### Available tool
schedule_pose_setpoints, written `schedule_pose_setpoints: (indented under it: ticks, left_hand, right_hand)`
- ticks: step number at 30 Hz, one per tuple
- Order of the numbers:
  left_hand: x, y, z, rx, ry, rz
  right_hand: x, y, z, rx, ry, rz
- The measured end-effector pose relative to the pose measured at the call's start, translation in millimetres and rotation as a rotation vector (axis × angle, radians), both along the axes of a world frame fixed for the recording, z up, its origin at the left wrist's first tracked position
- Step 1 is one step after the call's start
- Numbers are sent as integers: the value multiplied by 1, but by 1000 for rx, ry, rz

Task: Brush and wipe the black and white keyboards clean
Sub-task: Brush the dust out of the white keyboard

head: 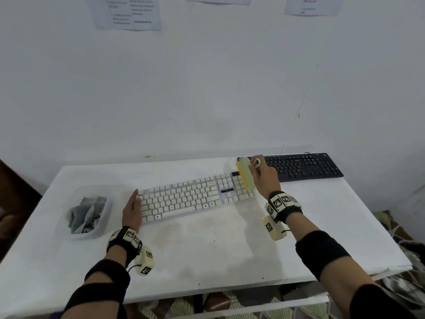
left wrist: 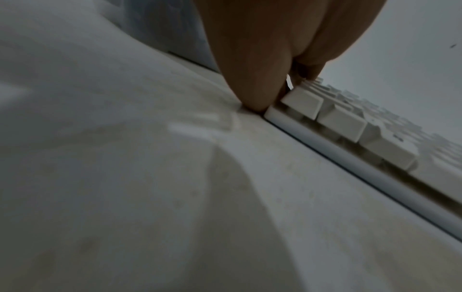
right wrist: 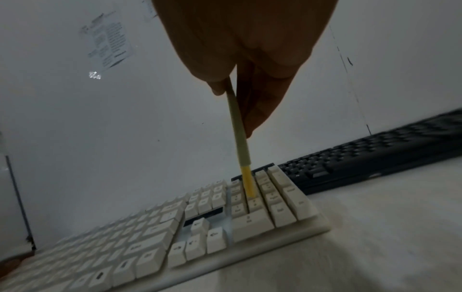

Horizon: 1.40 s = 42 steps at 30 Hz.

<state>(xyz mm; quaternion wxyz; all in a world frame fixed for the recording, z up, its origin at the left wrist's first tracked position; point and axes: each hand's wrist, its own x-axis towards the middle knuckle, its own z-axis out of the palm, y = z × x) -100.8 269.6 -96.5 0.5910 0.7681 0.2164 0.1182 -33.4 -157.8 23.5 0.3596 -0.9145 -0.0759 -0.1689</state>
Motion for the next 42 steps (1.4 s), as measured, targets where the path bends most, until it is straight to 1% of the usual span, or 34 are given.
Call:
schedule_pose_setpoints:
  ticks: [2,4,8,10,13,16,18,22,26,28,32,36,39,42]
  left_hand:
    - [0,2,0,12,7,-5]
    - [-1,3,-1,14,5,-8]
    - [-1,3,-1,15,4,-17]
    - [-1,3,-1,8,0,-13]
    - [0,4,-3,-2,8,-10]
    - [0,4,-2,-7,5,-7]
    - [-1,4,-2,-17,6,-1]
    - [-1,3,-1,-11,13,0]
    - [0,4,-3,-14,2,0]
    - [0,5,-4,-17,1,-2]
    - [-1,5,-4,-20,-3,-5]
    - [-1,6,-3,-15,3,-12]
    - [-1,5,-3,-34,14,-4]
    - [-1,4,-2,-29,3,-2]
  right_hand:
    - [-1,-1,-1,53,0,-22]
    - [-2,-2,-3,79,28,2]
    - [-3,-3,-6,-32,115,49]
    - [-1,-4,-2,-30,144,32]
    - [1,-3,5,11,111,6]
    - [1,3,6,-3,52,34]
    - [-1,4,1,-29,69,59]
    - [-5,-1,-1,-98,166,95]
    - [-4,2,10,-67,130,71]
    - [-5,11,14,-69,93,91]
    - [-9,33,12,-199,87,207]
    - [-18,46,0,-430,162,285]
    - [-27,54,-3,-550,215,308]
    - [-29,68,3,-571,215,267]
